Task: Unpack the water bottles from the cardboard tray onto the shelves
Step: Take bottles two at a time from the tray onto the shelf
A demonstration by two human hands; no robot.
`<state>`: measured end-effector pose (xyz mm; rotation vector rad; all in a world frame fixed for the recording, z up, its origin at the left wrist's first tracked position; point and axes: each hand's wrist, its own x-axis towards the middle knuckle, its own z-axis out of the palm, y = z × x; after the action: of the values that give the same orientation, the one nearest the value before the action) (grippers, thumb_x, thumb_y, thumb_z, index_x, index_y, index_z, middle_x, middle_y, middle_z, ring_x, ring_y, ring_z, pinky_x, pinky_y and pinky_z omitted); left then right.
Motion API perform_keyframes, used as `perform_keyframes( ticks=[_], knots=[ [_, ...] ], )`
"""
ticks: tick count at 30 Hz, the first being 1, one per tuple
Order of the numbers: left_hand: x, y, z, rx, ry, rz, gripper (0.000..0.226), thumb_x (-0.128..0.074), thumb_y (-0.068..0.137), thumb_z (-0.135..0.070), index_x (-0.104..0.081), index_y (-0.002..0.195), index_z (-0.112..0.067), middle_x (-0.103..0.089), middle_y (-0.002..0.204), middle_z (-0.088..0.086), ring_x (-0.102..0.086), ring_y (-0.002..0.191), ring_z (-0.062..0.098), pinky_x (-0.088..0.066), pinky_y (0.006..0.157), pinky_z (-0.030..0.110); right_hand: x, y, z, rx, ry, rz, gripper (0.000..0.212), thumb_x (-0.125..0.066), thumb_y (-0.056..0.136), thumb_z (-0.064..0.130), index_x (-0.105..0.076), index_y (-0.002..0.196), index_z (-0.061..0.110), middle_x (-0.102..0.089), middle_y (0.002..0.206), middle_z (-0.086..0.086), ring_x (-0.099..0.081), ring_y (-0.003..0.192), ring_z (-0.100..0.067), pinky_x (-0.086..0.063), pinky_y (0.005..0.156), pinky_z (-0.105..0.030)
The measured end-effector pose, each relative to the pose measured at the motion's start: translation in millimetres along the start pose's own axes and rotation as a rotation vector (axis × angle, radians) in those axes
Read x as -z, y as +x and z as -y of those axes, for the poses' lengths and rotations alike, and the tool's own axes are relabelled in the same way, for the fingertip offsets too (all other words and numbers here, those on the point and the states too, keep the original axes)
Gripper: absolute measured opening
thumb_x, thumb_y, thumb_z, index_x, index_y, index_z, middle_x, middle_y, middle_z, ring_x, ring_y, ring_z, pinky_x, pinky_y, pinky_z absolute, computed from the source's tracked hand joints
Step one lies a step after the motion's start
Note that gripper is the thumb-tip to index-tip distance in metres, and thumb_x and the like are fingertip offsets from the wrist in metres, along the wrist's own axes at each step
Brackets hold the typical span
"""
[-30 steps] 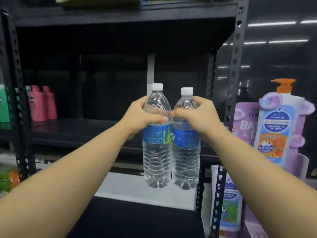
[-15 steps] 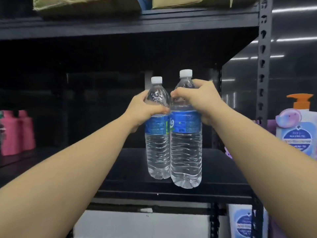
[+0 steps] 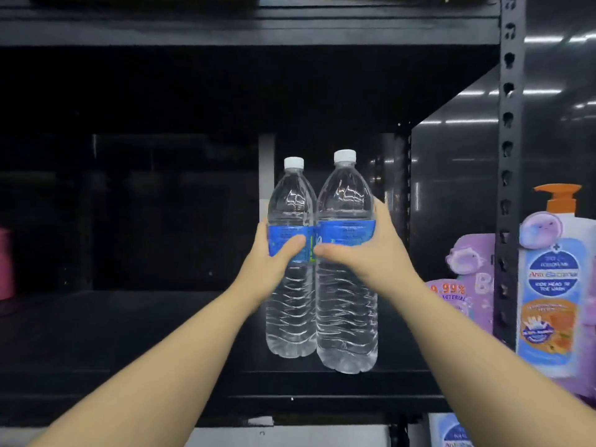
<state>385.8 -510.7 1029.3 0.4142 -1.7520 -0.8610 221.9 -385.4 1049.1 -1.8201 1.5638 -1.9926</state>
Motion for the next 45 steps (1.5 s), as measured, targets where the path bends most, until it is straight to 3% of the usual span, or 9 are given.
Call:
perform_keyframes(
  ticks=[4,7,10,15,21,27,31,38,45],
  knots=[
    [2,-20,22,0.047,-0.011,0.093,0.064,-0.078,0.076,-0.03,-0.05,0.133,-0.041,-0.075,0.118,-0.015,-0.072,0.107,0.005,-0.054,0.092,0.034,-1,-24,-23,0.032,-0.003,0.063,0.11,-0.103,0.054,0.028,-0.038,0.141,0.04,-0.07,0.118,0.024,-0.07,0.108,0.002,-0.055,0.095,-0.029],
    [8,-29,32,0.088,0.042,0.102,0.069,-0.081,0.069,-0.034,-0.055,0.132,-0.04,-0.075,0.12,-0.01,-0.073,0.11,0.012,-0.056,0.098,0.046,0,-34,-34,0.051,-0.021,0.072,0.103,-0.102,0.057,0.02,-0.042,0.134,0.051,-0.068,0.124,0.022,-0.066,0.114,0.004,-0.049,0.092,-0.015],
    [6,-34,31,0.082,0.108,0.024,0.07,-0.093,0.071,-0.032,-0.055,0.13,-0.038,-0.075,0.119,-0.014,-0.072,0.109,0.006,-0.056,0.098,0.041,5,-33,-46,0.014,-0.044,0.056,0.104,-0.1,0.061,0.027,-0.04,0.144,0.047,-0.067,0.126,0.026,-0.063,0.117,0.005,-0.047,0.099,-0.023],
    [-4,-37,30,0.045,0.311,-0.012,0.083,-0.08,0.066,-0.065,-0.037,0.135,-0.044,-0.062,0.132,-0.02,-0.061,0.12,-0.001,-0.047,0.101,0.029,5,-40,-65,-0.116,-0.088,0.07,0.079,-0.09,0.078,0.03,-0.033,0.133,0.027,-0.068,0.118,0.017,-0.068,0.108,0.003,-0.055,0.098,-0.029],
    [9,-39,29,0.085,0.292,0.099,0.075,-0.084,0.084,-0.026,-0.036,0.137,-0.047,-0.07,0.116,-0.025,-0.065,0.104,-0.014,-0.047,0.088,0.018,2,-52,-80,-0.088,-0.17,0.114,0.108,-0.101,0.05,0.047,-0.04,0.139,0.051,-0.054,0.135,0.024,-0.055,0.126,0.002,-0.047,0.103,-0.031],
    [2,-40,31,0.069,0.39,0.07,0.094,-0.085,0.065,-0.065,-0.03,0.138,-0.045,-0.052,0.138,-0.024,-0.058,0.122,-0.004,-0.049,0.104,0.031,-1,-48,-86,-0.174,-0.221,0.103,0.091,-0.097,0.062,0.036,-0.036,0.13,0.032,-0.07,0.111,0.019,-0.067,0.105,0.004,-0.054,0.089,-0.023],
    [8,-42,31,0.133,0.345,0.247,0.098,-0.082,0.072,-0.036,-0.017,0.145,-0.05,-0.067,0.119,-0.031,-0.065,0.111,-0.009,-0.051,0.103,0.029,-3,-50,-85,-0.115,-0.285,0.062,0.1,-0.099,0.048,0.052,-0.044,0.129,0.035,-0.051,0.122,0.02,-0.052,0.113,0.009,-0.044,0.087,-0.018],
    [12,-42,39,0.132,0.396,0.152,0.09,-0.099,0.056,-0.05,-0.047,0.128,-0.04,-0.073,0.112,-0.022,-0.068,0.098,-0.011,-0.054,0.09,0.022,-2,-47,-92,-0.076,-0.316,0.057,0.076,-0.09,0.054,0.052,-0.057,0.121,0.041,-0.065,0.119,0.021,-0.06,0.117,-0.006,-0.055,0.096,-0.04],
    [6,-44,42,0.129,0.399,0.113,0.09,-0.096,0.05,-0.06,-0.047,0.123,-0.041,-0.072,0.111,-0.022,-0.069,0.097,-0.008,-0.055,0.087,0.025,3,-49,-94,-0.144,-0.261,0.047,0.087,-0.095,0.058,0.037,-0.046,0.13,0.037,-0.067,0.119,0.021,-0.063,0.105,0.009,-0.05,0.085,-0.019]
  ],
)
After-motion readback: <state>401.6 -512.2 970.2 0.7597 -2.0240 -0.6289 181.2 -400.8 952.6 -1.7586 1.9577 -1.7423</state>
